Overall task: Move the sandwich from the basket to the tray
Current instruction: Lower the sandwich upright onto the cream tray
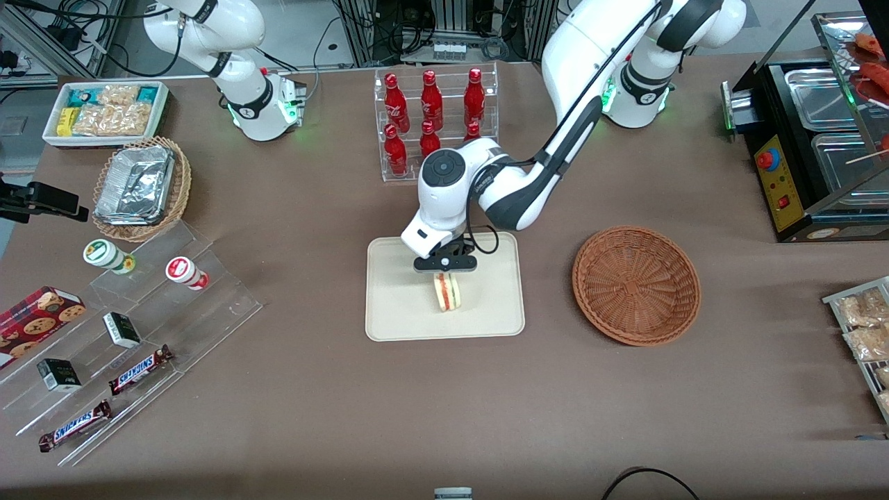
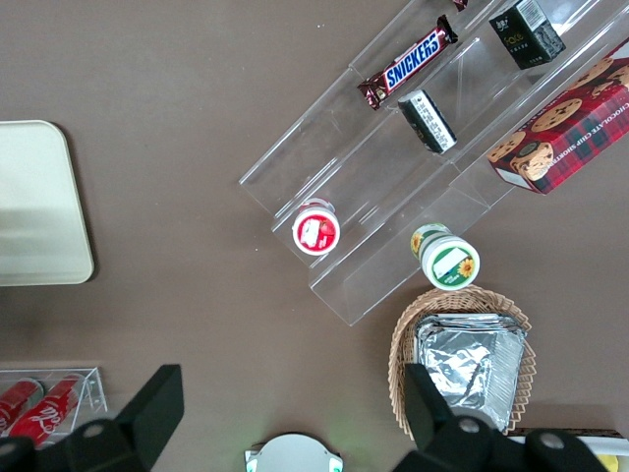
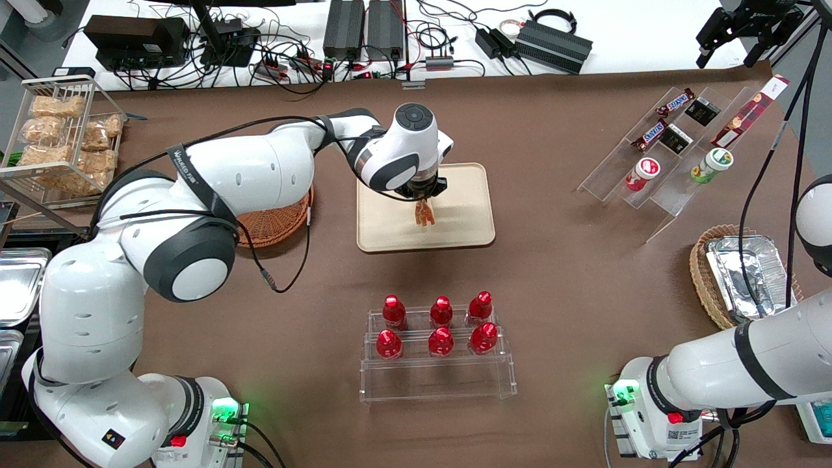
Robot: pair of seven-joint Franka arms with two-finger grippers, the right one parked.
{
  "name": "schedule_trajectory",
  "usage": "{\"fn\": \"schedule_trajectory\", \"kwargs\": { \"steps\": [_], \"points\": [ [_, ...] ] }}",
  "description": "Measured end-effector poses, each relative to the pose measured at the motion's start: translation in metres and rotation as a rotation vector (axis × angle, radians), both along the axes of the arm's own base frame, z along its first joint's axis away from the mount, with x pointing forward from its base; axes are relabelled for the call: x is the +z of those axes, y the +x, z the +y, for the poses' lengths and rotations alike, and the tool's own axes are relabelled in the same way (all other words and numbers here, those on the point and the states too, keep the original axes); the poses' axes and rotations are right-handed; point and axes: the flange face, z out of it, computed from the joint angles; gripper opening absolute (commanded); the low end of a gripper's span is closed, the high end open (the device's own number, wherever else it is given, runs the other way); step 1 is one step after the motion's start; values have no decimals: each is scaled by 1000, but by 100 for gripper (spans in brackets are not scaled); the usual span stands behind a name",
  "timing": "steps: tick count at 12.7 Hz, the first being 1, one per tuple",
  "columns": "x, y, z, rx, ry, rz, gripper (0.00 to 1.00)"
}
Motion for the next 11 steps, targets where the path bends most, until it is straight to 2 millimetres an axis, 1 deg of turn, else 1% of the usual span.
{"fn": "schedule_trajectory", "kwargs": {
  "steps": [2, 5, 7, 8, 9, 10, 11],
  "points": [
    [-7, 1, 0, -31, 9, -8, 0],
    [-8, 1, -1, -59, 13, -10, 0],
    [-19, -1, -1, -89, 23, 1, 0],
    [-23, -3, -2, -99, 25, 5, 15],
    [-23, -4, -4, -103, 25, 4, 64],
    [-23, -5, -5, -105, 25, 4, 100],
    [-23, -6, -5, -107, 25, 2, 100]
  ]
}}
